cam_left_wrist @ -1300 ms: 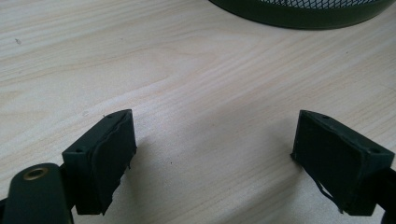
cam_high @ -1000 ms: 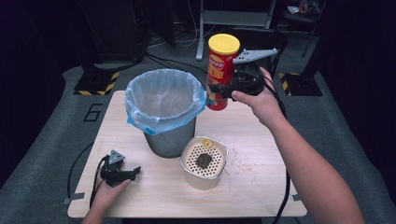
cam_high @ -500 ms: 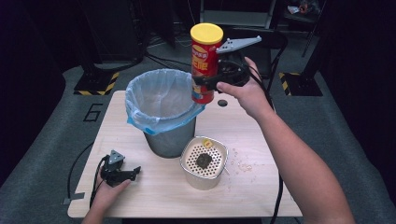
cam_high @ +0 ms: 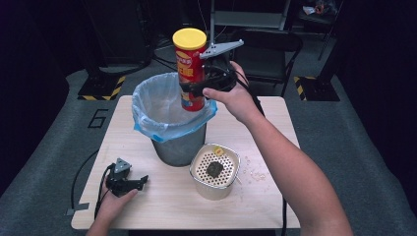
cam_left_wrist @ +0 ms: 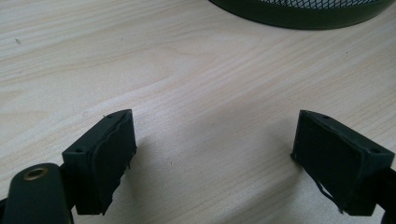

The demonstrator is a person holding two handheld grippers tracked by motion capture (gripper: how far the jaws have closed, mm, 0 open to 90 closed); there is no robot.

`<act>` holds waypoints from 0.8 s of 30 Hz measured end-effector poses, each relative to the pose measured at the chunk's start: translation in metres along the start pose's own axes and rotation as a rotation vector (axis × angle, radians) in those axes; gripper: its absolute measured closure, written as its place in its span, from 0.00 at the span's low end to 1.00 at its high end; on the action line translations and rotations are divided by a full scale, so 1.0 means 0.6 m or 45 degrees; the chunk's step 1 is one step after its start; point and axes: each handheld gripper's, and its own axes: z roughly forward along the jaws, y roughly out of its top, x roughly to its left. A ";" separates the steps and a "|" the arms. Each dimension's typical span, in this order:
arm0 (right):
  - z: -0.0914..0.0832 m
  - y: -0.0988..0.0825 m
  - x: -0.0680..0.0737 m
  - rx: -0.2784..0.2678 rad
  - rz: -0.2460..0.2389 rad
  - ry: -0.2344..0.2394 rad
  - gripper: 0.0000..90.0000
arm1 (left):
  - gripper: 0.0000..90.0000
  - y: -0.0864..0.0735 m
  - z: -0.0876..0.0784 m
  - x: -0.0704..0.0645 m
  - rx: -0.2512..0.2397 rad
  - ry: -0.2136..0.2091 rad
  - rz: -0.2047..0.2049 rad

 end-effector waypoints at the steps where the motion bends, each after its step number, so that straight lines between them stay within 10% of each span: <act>1: 0.003 -0.001 0.000 0.003 0.000 -0.001 0.26 | 0.14 0.000 0.000 0.000 0.000 0.000 0.000; 24: 0.102 -0.023 0.006 0.166 -0.026 0.038 0.26 | 0.14 0.000 -0.001 0.001 0.007 -0.002 0.009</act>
